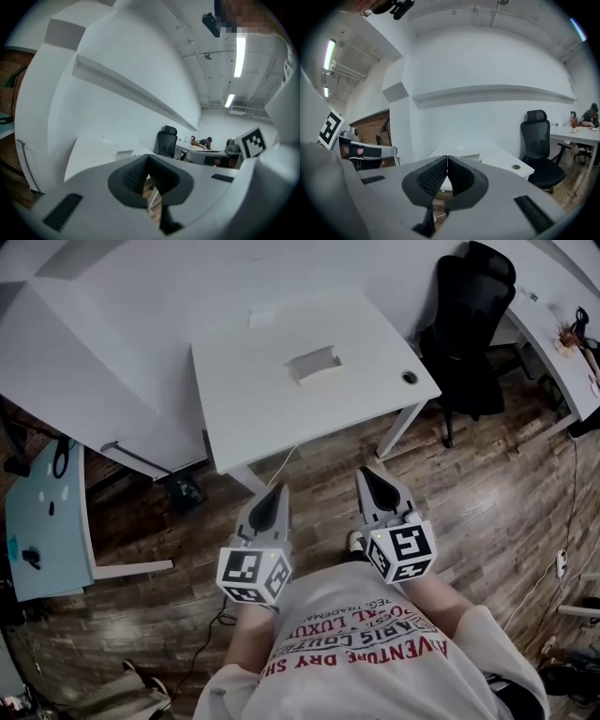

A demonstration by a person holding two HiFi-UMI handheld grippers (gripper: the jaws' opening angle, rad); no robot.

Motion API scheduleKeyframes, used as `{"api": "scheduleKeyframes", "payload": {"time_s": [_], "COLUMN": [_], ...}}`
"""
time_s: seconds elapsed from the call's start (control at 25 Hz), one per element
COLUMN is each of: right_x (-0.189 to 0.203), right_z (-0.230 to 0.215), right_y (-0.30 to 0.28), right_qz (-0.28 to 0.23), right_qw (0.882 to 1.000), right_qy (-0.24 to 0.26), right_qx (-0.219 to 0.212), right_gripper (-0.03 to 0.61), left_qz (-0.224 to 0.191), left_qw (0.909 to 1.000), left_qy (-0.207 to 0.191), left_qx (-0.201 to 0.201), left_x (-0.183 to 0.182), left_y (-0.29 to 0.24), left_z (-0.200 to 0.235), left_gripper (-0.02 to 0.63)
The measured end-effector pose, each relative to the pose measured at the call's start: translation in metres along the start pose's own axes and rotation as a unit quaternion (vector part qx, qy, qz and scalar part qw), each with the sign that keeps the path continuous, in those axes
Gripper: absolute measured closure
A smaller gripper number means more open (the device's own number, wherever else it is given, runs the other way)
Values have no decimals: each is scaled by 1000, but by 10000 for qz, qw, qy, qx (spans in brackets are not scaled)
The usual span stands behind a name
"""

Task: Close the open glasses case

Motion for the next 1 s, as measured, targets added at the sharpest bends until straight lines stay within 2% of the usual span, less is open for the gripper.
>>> {"api": "scheduleKeyframes", "payload": {"time_s": [0.44,0.6,0.76,1.0], "right_x": [-46,-46,-47,-43], "right_z": [-127,-159,-176,-200], "right_y": [-51,-59,-73,-99], "right_qz": [237,390,385,513], "right_qw": [9986,9981,9964,9962], "right_qy": [202,-11,-388,-559], "right_qx": [-439,-476,-653,-416], "right_gripper": [566,566,566,566], "left_qz": [-166,63,278,501], "left_qw": [9987,9989,9977,9968], "left_qy": [262,288,384,530], "left_qx": [-400,-376,-482,-341], "left_x": [-24,-23,-23,-14], "left_y": [-127,-155,-172,-206], "left_z": [-45,-61,-58,-46], "left_gripper": [615,615,615,615]}}
Point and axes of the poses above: the fingertips, and each gripper's own axes: y backward along the fingers, z to its left, x out of its underside, the point moved 9 cm from there along y, backward along the fingers, and after that the axes turned 11 degrees about -y, right-handed, at the moved point
